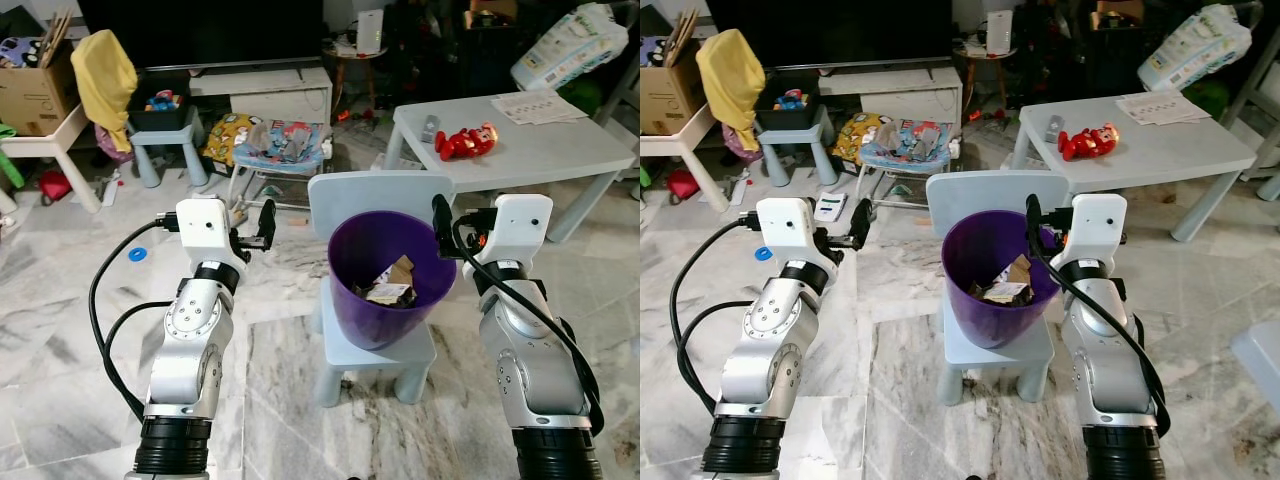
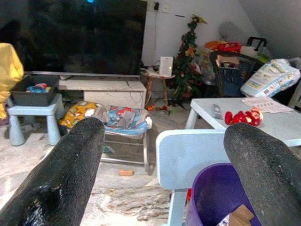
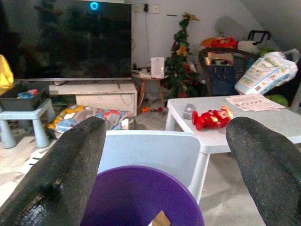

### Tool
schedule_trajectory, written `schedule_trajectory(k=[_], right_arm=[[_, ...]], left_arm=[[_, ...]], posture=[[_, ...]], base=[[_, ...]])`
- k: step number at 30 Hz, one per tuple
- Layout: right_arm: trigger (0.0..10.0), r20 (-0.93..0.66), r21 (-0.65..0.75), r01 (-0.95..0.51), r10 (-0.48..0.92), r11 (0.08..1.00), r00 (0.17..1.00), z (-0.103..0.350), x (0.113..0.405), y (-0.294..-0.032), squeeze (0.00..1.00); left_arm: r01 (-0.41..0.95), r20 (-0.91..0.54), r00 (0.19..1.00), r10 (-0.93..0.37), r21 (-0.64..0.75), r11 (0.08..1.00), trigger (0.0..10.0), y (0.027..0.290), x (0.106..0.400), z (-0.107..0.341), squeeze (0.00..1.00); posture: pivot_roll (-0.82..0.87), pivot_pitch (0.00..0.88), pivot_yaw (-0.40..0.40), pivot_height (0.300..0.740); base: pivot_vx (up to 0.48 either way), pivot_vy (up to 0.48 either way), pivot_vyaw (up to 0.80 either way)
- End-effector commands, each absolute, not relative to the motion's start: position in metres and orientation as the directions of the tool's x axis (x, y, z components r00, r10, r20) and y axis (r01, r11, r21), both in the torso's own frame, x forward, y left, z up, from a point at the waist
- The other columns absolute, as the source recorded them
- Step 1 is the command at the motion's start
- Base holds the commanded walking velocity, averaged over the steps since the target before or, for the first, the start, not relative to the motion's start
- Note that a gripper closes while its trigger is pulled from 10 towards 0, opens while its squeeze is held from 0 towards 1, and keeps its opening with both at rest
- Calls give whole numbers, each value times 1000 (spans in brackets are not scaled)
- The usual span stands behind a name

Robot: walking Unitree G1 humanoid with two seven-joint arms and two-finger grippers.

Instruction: Picking trash to rubbish bin

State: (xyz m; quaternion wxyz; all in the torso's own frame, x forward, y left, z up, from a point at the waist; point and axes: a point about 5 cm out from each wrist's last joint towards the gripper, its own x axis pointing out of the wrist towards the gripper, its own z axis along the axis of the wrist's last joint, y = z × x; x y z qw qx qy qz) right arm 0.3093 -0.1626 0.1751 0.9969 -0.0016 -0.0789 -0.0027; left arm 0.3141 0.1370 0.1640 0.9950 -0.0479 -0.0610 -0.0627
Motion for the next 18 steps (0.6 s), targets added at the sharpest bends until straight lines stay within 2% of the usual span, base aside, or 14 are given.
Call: schedule_trajectory(k=[1, 5, 18], right_arm=[[10000, 160, 2, 10, -10, 1000, 987, 177, 309, -164, 0], [10000, 156, 2, 14, -14, 1000, 988, 176, 308, -165, 0], [10000, 154, -1, 16, -16, 1000, 988, 176, 308, -164, 0]], left_arm=[[143, 119, 984, -133, -85, 986, 10000, 136, 313, 163, 0], [143, 114, 985, -133, -88, 986, 10000, 136, 314, 163, 0], [136, 106, 987, -124, -109, 985, 10000, 140, 316, 163, 0]], posture=[[-26, 86, -1, 740], [-28, 90, 3, 740], [-26, 89, 8, 740]], base=[[0, 0, -800], [0, -120, -800], [0, 0, -800]])
